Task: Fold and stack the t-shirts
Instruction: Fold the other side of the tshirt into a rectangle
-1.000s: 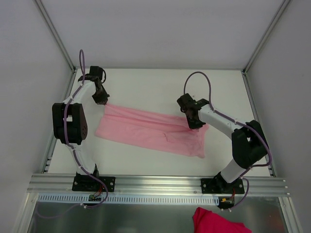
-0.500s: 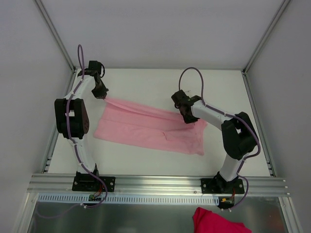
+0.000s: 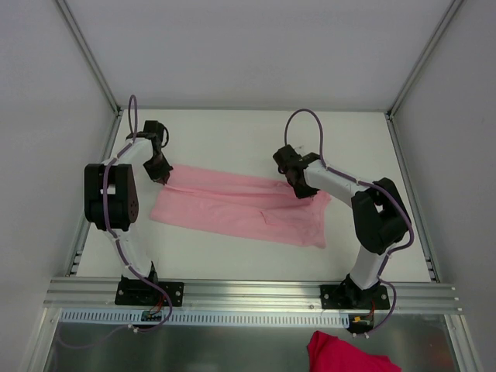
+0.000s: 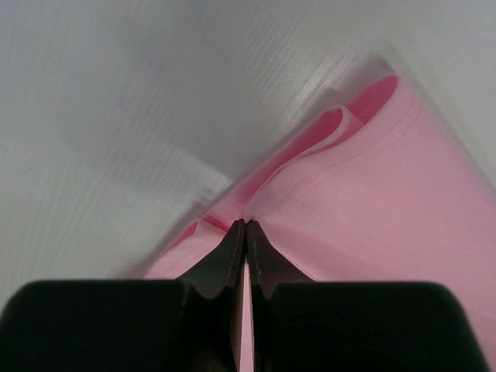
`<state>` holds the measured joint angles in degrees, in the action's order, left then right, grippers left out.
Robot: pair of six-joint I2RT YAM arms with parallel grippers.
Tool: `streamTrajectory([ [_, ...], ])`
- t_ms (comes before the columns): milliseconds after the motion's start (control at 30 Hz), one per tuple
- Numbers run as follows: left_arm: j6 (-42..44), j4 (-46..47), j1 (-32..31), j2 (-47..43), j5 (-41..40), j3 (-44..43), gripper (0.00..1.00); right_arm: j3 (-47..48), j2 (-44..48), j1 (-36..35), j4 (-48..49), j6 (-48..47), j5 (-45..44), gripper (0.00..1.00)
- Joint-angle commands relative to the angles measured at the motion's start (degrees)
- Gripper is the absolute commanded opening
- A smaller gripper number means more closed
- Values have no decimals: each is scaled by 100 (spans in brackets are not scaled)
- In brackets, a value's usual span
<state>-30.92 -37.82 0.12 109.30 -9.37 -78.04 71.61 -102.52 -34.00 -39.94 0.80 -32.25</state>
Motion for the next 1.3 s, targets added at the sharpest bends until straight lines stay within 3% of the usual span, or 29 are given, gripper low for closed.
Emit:
streamTrajectory([
  [0, 59, 153, 85, -462, -241, 122, 0, 63, -127, 25, -408, -18, -28, 1],
  [333, 103, -58, 93, -286, -92, 0, 1, -34, -198, 25, -479, 105, 632, 2],
  [367, 112, -58, 93, -277, -83, -9, 16, -16, -207, 25, -505, 79, 615, 7],
  [400, 103, -58, 93, -286, -74, 8, 27, 10, -216, 25, -540, 44, 606, 28],
  [433, 77, -58, 102, -295, -74, 17, 41, 19, -242, 25, -558, 35, 571, 34],
  [467, 68, -58, 94, -312, -74, 17, 62, 19, -233, 25, -567, 26, 562, 47],
  [500, 42, -67, 93, -330, -48, 0, 71, -16, -225, 25, -558, 17, 536, 55],
  [567, 16, -85, 94, -347, -13, -62, 73, -51, -190, 25, -550, 26, 509, 70],
  [667, -20, 29, 93, -435, 163, -97, 72, -139, -102, 25, -497, 43, 492, 73],
  [900, -37, 29, 102, -304, 427, -466, 66, 89, -93, 25, -550, 35, 360, 73],
  [1033, -37, 91, 85, -286, 506, -580, 47, 352, -66, 25, -567, -9, 141, 70],
  [1133, -72, 109, 85, -216, 646, -712, 44, 572, -128, 25, -698, -36, 79, 66],
  [1267, -143, 161, 50, -49, 831, -853, 43, 958, 21, 42, -804, -36, 184, 68],
])
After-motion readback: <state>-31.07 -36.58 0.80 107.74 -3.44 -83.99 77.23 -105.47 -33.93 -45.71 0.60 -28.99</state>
